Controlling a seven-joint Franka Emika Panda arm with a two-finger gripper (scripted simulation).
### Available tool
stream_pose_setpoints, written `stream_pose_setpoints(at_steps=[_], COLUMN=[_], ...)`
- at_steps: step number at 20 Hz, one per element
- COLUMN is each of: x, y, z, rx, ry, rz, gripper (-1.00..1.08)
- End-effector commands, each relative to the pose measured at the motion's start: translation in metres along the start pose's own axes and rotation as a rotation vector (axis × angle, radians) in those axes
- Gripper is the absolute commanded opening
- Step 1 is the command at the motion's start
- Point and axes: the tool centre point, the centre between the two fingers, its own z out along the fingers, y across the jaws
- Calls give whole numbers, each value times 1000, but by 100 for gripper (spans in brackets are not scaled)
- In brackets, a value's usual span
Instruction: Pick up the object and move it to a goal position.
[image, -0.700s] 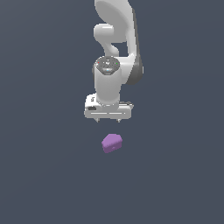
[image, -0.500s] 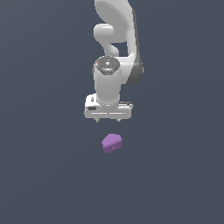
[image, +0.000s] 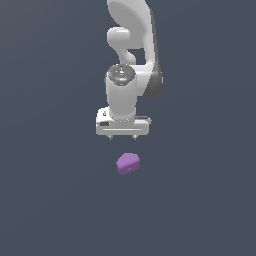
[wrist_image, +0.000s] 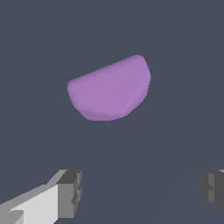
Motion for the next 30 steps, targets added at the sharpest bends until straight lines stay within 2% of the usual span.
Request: stream_pose_setpoints(at_steps=[1, 7, 14, 30], x=[0, 3, 9, 33], y=[0, -1, -2, -7], z=[0, 1, 3, 13], rx=[0, 2, 5, 16], ry=[0, 0, 0, 0], rz=[1, 45, 153, 567], gripper=[100, 100, 100, 100])
